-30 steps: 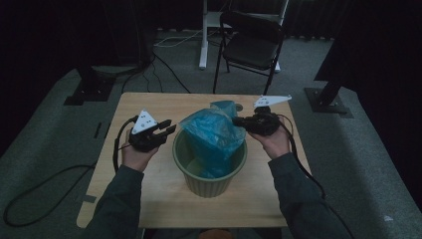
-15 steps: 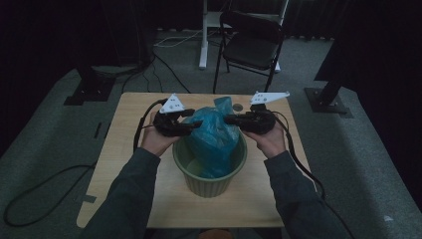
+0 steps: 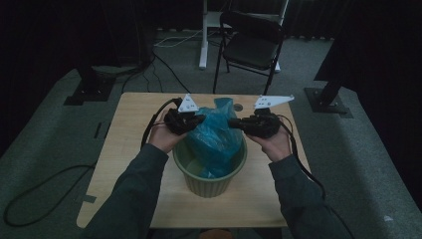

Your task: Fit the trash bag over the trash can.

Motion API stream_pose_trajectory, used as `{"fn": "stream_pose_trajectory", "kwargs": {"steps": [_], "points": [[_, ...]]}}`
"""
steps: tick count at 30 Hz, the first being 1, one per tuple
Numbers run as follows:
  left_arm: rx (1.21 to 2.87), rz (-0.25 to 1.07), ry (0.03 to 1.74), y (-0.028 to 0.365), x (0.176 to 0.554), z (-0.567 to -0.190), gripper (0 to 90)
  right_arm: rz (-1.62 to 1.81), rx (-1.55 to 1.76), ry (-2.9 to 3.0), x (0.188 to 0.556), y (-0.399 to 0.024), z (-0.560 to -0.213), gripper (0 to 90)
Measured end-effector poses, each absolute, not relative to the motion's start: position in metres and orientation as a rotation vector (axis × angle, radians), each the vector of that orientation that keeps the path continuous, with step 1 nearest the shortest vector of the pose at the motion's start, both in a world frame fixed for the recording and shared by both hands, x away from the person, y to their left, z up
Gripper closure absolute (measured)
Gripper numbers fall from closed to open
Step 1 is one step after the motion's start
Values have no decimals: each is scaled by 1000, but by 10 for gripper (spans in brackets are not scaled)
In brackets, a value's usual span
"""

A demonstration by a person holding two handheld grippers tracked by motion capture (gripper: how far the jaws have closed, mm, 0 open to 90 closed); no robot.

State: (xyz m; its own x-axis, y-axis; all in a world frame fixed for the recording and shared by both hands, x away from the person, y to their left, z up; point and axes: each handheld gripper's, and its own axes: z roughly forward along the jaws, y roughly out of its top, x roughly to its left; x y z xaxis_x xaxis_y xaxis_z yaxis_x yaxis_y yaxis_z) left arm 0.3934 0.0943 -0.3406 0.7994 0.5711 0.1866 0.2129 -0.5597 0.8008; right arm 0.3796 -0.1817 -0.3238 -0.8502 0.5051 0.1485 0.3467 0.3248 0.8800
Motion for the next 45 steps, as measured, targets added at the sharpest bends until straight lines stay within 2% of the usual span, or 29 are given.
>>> {"fn": "stream_pose_trajectory", "kwargs": {"steps": [10,12,15,17,20,31,33,36,38,43,45], "points": [[2155,599,594,112,379,-349,900,1400,957,2457,380,-208,-338,861],[2155,606,587,112,376,-349,900,1403,956,2448,380,-210,-337,828],[2162,612,572,110,373,-349,900,1449,960,2400,382,-213,-331,724],[2165,609,561,108,372,-349,900,1483,960,2378,384,-211,-324,672],[2169,610,549,106,370,-349,900,1492,948,2360,389,-204,-316,642],[2165,585,542,106,366,-352,900,1305,982,2397,419,-171,-323,611],[2162,578,542,106,366,-354,900,1280,987,2424,423,-167,-327,630],[2164,567,545,107,364,-356,900,1256,969,2483,424,-165,-332,817],[2167,559,545,108,364,-358,900,1249,967,2500,422,-166,-335,895],[2171,544,551,112,361,-360,890,1285,953,2543,411,-172,-338,900],[2169,542,559,115,360,-360,848,1320,941,2551,405,-174,-339,900]]}}
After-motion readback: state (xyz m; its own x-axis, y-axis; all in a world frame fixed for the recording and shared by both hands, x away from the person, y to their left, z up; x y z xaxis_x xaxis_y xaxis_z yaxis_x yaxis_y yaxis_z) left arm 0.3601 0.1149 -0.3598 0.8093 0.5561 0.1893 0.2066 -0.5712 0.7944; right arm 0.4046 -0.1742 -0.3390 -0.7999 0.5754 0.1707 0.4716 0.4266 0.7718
